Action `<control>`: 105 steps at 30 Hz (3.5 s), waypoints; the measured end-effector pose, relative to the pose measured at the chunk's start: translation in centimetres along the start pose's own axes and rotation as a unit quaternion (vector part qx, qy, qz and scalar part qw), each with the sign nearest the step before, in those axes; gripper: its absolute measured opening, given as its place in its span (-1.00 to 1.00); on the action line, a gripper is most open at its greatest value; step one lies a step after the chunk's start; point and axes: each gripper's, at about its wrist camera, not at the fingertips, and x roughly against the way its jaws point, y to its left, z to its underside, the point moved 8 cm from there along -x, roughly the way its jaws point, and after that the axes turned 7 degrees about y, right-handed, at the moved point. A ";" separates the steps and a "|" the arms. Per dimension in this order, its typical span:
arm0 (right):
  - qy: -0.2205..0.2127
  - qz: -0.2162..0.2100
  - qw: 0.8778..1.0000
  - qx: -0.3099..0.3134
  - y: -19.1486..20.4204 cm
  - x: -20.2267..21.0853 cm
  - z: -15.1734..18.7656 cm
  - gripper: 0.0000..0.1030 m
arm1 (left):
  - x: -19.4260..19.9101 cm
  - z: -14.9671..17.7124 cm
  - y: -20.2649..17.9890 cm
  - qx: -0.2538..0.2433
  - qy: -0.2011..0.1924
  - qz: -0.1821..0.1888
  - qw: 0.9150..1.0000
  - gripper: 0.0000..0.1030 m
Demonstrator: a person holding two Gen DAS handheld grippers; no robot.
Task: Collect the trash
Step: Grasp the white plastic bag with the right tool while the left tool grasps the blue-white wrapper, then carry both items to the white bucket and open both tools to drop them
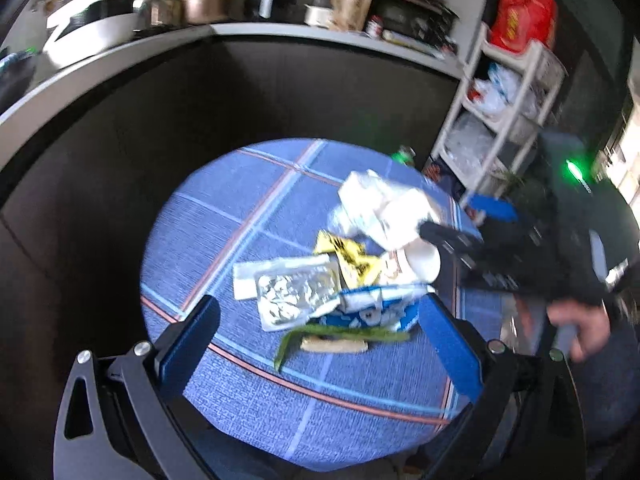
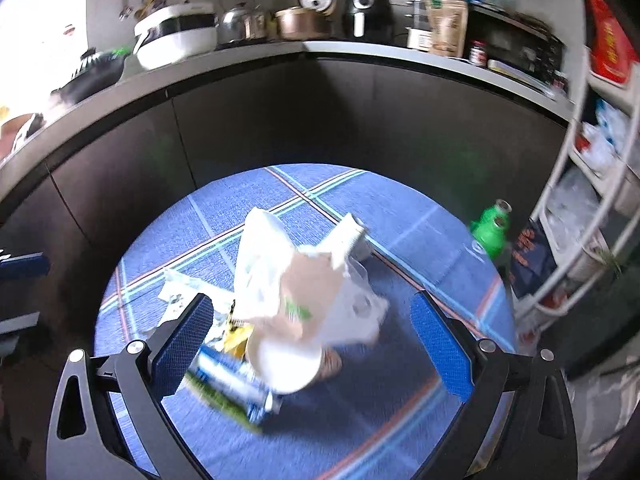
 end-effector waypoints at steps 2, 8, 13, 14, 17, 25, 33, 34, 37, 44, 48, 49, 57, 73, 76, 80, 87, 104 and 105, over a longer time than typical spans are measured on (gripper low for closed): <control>0.005 0.004 1.000 0.012 0.0 -1.1 -0.3 0.83 | -1.0 0.4 -0.4 -0.017 0.010 0.015 1.000 0.93; 0.003 -0.024 0.999 0.020 -0.3 -2.1 -0.6 0.17 | -4.6 0.2 -2.1 -0.068 0.037 0.085 0.993 0.93; -0.006 -0.035 0.999 0.011 -1.0 -1.4 -0.8 -0.60 | -7.8 -0.4 -3.5 -0.119 0.065 0.107 0.985 0.93; -0.011 -0.030 0.999 0.009 -1.2 -1.0 -0.8 -0.65 | -8.2 -0.5 -3.6 -0.124 0.069 0.110 0.984 0.93; -0.033 -0.017 0.999 -0.010 -2.5 1.3 -0.7 -0.73 | -9.4 -0.8 -3.7 -0.129 0.088 0.127 0.980 0.79; -0.055 0.053 0.995 -0.066 -6.3 7.1 2.7 -0.75 | -11.3 -0.1 -4.3 -0.145 0.122 0.129 0.973 0.53; -0.035 0.045 0.992 -0.110 -6.5 8.5 7.8 -0.75 | -11.0 1.0 -4.9 -0.140 0.144 0.105 0.974 -0.56; -0.035 0.043 0.992 -0.114 -6.4 8.8 8.2 -0.75 | -10.5 0.9 -5.0 -0.136 0.141 0.107 0.975 -0.62; -0.045 0.040 0.990 -0.128 -6.7 10.3 9.5 -0.75 | -8.1 0.4 -5.3 -0.129 0.121 0.104 0.979 -0.70; -0.077 0.035 0.984 -0.157 -8.3 14.0 11.0 -0.75 | -3.4 -1.5 -6.3 -0.116 0.073 0.089 0.987 -0.74; -0.089 0.040 0.979 -0.177 -9.7 15.6 12.2 -0.75 | -0.7 -2.4 -8.5 -0.105 0.052 0.123 0.985 -0.74; -0.090 0.043 0.978 -0.183 -10.2 15.8 12.5 -0.75 | -0.2 -2.7 -9.3 -0.109 0.046 0.128 0.985 -0.74; -0.089 0.077 0.963 -0.241 -15.8 16.8 16.7 -0.75 | -0.6 -4.8 -18.9 -0.148 0.030 0.186 0.971 -0.74; -0.034 0.065 0.945 -0.319 -27.7 7.3 22.5 -0.74 | -12.2 -6.7 -32.1 -0.163 0.100 0.236 0.953 -0.74; -0.027 0.050 0.944 -0.324 -29.0 4.9 22.4 -0.72 | -14.3 -7.2 -33.3 -0.164 0.107 0.233 0.952 -0.74; -0.016 0.036 0.947 -0.319 -29.9 2.1 22.0 -0.54 | -16.7 -7.8 -34.6 -0.169 0.113 0.231 0.952 -0.74; 0.009 0.030 0.953 -0.302 -30.2 -0.8 22.9 -0.25 | -20.4 -7.7 -36.0 -0.173 0.134 0.226 0.949 -0.74; 0.024 0.029 0.946 -0.323 -29.6 -0.4 26.3 0.10 | -24.9 -5.7 -38.3 -0.190 0.148 0.194 0.951 0.33; 0.022 0.031 0.947 -0.319 -29.4 -0.2 26.1 0.18 | -24.4 -6.1 -38.1 -0.184 0.137 0.197 0.953 0.37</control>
